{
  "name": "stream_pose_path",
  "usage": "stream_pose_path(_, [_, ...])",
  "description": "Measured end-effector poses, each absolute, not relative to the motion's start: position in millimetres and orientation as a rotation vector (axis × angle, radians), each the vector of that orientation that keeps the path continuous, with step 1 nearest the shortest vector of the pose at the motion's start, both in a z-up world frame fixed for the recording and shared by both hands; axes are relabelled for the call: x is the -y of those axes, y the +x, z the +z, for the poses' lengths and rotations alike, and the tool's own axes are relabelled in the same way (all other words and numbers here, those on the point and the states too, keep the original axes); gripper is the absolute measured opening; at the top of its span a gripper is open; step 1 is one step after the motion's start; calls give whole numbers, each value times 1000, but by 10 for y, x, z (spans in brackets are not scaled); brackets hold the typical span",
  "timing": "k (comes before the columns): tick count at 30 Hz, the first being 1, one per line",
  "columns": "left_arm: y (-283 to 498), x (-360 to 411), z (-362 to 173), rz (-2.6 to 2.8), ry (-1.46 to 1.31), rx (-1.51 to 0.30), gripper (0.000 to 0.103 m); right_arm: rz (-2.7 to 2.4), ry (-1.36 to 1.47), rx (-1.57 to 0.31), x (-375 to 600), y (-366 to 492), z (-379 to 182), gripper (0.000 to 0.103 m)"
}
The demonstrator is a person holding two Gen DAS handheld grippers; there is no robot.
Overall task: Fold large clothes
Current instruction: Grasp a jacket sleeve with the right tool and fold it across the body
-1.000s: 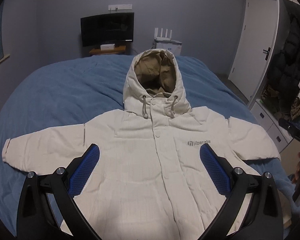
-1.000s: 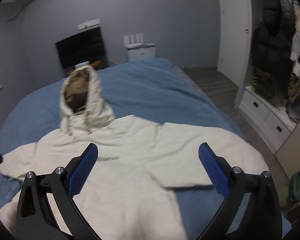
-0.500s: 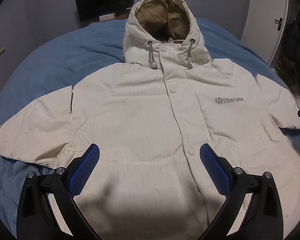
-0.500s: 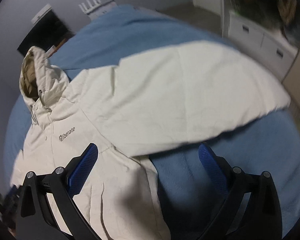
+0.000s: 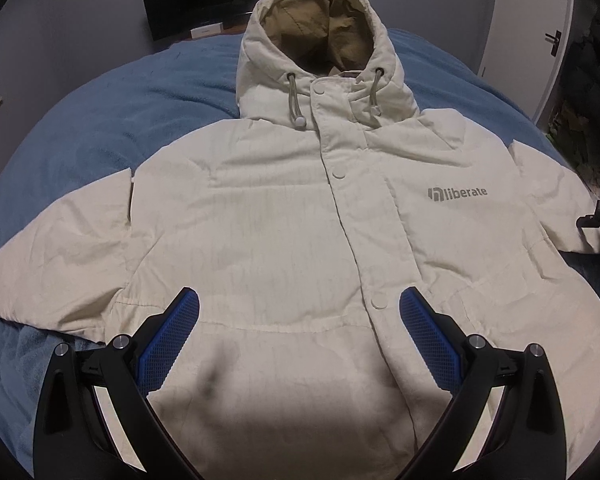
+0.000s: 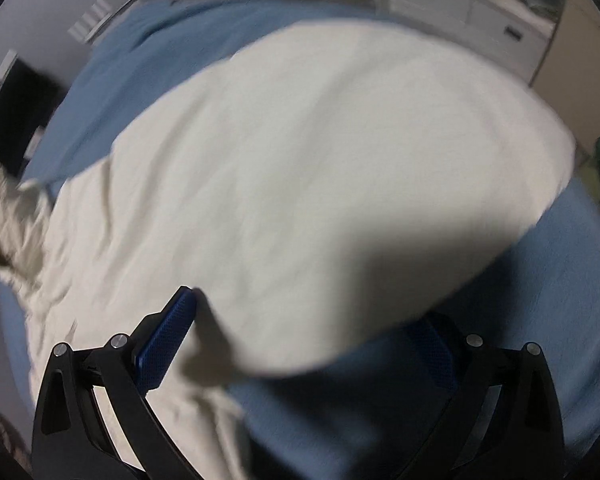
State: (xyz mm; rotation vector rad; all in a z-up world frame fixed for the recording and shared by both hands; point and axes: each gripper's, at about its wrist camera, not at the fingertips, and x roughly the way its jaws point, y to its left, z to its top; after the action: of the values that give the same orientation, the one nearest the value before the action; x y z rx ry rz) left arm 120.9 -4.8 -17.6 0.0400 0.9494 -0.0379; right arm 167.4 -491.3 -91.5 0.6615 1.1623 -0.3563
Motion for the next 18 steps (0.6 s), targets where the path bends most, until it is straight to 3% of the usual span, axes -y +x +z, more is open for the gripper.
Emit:
stream_pose_path(2, [1210, 43, -174, -37, 34, -946, 97, -399, 639, -1108, 5017, 1700, -821, 90])
stream_pose_path(3, [1207, 39, -174, -35, 32, -944, 97, -415, 644, -1073, 5076, 1696, -776, 82])
stream_pose_path(5, [1205, 36, -181, -36, 30, -944, 97, -447, 652, -1018, 5162, 1661, -728, 62])
stream_pose_path(6, [1207, 31, -185, -35, 25, -947, 97, -472, 640, -993, 5205, 1631, -708, 44])
stream_pose_path(7, [1211, 23, -189, -34, 22, -948, 97, -489, 624, -978, 5228, 1604, -708, 33])
stream_pose_path(13, [1231, -38, -214, -24, -3, -955, 97, -545, 627, -861, 5403, 1456, -555, 19])
stream_pose_path(18, [1225, -68, -212, -24, -22, -952, 97, -458, 522, -676, 5083, 1409, 0, 17])
